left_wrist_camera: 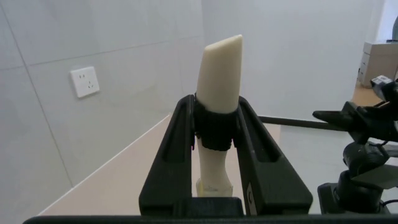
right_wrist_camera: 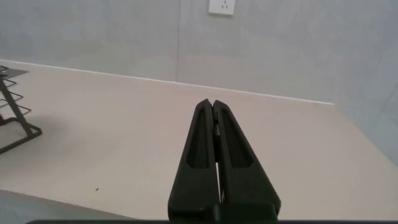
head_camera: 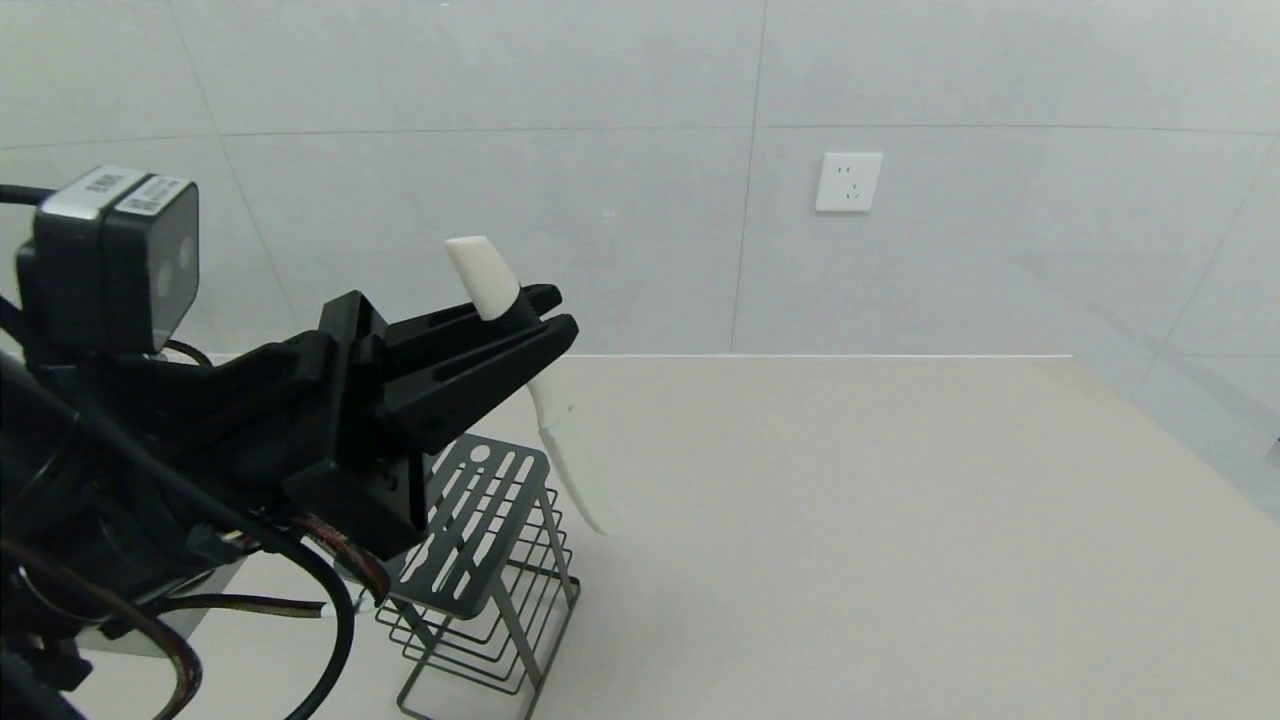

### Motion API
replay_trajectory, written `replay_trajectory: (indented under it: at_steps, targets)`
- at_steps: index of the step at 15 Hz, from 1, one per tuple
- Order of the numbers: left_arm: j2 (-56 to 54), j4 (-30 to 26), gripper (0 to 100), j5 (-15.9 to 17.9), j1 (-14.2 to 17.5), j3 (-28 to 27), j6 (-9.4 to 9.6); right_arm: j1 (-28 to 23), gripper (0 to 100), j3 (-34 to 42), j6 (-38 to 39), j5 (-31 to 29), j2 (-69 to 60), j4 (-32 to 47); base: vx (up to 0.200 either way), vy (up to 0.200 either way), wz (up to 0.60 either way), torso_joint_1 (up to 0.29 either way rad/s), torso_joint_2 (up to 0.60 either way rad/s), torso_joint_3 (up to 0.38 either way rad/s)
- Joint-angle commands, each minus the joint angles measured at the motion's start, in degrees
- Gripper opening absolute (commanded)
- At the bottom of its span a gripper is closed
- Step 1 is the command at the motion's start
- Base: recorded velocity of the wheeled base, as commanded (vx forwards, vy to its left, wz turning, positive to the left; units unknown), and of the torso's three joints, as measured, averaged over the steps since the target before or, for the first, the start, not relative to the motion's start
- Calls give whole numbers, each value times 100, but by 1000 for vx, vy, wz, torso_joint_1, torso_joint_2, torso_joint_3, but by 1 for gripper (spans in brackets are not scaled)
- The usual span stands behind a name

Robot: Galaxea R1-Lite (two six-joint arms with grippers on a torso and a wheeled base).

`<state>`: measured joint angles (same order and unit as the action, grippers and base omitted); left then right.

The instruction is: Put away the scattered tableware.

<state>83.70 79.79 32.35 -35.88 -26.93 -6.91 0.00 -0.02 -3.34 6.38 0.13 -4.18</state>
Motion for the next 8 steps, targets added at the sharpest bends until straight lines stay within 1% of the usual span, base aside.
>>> replay_trajectory:
  at_steps: [1, 3, 4, 6, 8]
  targets:
    - [-187, -16, 0, -1, 11, 39, -3, 0, 0, 2, 44, -339, -5, 436, 0, 0, 0, 0, 0, 0]
    - [-267, -25, 0, -1, 28, 39, 6, -9, 0, 2, 132, -409, -5, 418, 0, 0, 0, 0, 0, 0]
    - [-328, -25, 0, -1, 98, 39, 14, -9, 0, 2, 272, -585, -5, 445, 0, 0, 0, 0, 0, 0]
    - [-504, -33, 0, -1, 204, 56, 76, 0, 0, 2, 316, -611, -5, 445, 0, 0, 0, 0, 0, 0]
    - [-741, -148, 0, 8, 309, 170, 85, -9, 0, 2, 325, -611, -5, 445, 0, 0, 0, 0, 0, 0]
